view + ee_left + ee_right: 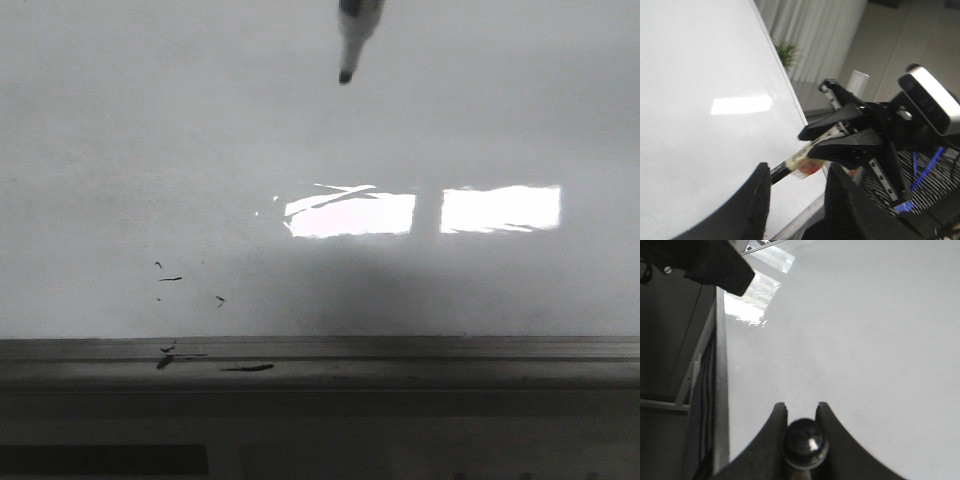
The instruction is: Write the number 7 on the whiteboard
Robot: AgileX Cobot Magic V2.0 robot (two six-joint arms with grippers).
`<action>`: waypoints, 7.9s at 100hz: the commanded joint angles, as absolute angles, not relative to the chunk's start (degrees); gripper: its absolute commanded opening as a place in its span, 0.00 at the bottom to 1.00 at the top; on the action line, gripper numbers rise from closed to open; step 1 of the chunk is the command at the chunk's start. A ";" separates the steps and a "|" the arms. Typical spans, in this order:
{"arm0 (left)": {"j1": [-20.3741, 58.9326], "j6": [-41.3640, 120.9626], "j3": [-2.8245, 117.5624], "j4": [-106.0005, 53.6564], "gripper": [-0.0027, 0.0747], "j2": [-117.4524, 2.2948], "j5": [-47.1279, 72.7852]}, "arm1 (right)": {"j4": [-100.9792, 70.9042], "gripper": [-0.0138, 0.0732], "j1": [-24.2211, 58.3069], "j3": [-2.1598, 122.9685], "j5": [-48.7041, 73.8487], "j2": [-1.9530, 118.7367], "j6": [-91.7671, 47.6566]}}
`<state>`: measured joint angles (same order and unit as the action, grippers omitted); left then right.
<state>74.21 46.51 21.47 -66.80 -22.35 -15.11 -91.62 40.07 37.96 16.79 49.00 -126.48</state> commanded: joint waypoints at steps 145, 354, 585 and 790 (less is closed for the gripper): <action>74.07 46.64 15.77 -71.59 0.07 -16.79 -18.51 | -106.96 0.11 40.07 46.31 13.22 64.30 -145.09; 74.07 46.64 15.77 -71.15 0.07 -16.79 -17.95 | -106.86 0.11 37.79 30.97 9.85 59.55 -131.73; 74.40 46.64 35.31 -44.52 0.53 -59.89 0.95 | -93.35 0.11 37.79 32.83 35.64 43.67 -104.58; 74.29 46.64 35.31 -50.42 0.01 -60.12 -3.11 | -100.21 0.82 37.79 35.75 33.29 48.60 -108.74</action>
<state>72.86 52.08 32.49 -43.05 -56.14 5.67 -96.80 37.90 33.99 35.94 49.25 -108.94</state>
